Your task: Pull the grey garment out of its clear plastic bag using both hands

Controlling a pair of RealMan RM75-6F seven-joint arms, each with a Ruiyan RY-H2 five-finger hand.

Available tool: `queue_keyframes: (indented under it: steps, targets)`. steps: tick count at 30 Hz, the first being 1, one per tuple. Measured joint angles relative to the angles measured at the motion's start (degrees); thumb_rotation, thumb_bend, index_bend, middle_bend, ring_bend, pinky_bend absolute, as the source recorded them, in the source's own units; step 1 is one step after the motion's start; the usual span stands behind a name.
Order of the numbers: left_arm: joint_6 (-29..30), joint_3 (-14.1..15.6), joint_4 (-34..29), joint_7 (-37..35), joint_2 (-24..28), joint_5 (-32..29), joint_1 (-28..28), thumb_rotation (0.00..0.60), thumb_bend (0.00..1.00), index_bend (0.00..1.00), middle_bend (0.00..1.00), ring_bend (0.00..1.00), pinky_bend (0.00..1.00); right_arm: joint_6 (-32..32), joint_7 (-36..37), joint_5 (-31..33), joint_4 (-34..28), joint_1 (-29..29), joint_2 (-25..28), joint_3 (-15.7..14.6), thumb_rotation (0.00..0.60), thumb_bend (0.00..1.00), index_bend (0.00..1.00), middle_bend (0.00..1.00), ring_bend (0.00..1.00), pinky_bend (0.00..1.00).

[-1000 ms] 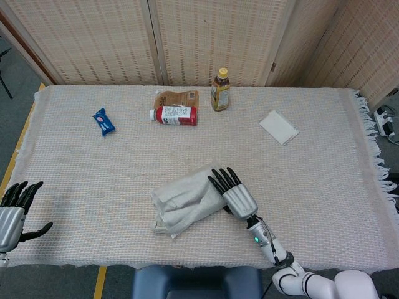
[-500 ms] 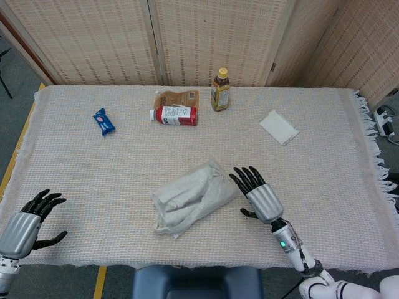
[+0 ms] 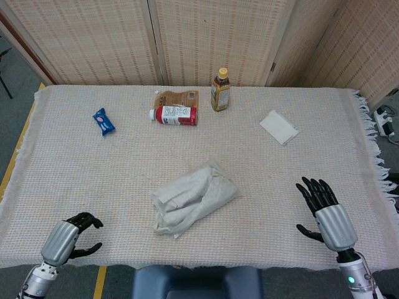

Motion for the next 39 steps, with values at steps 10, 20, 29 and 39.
queue_keyframes:
  steps: [10,20,29,39]
  targets:
    - [-1.65,-0.24,10.15,-0.63,-13.70,1.31,-2.84,0.600,0.22,0.61,1.00,1.00,1.00,-2.42,-0.02,0.68,-0.18,-0.08,0.42,0.54,0.600,0.07,0.00,0.00,0.00,0.00]
    - [-1.64,-0.55,16.33,1.09,-22.49,0.73,-4.03,0.600,0.28,0.58,1.00,1.00,1.00,-4.18,0.26,0.93,-0.56,0.07,0.97,0.78,0.600,0.07,0.00,0.00,0.00,0.00]
    - [-0.35,-1.37,25.30,0.39,-30.50,-0.04,-5.33,0.600,0.33,0.55,1.00,1.00,1.00,-5.23,0.46,1.43,-1.03,0.08,1.63,1.11,0.600,0.07,0.00,0.00,0.00,0.00]
    - [-0.19,-1.20,28.25,0.02,-33.49,-1.44,-6.46,0.600,0.30,0.50,1.00,1.00,1.00,-5.86,0.63,1.67,-1.50,0.03,2.24,1.38,0.600,0.07,0.00,0.00,0.00,0.00]
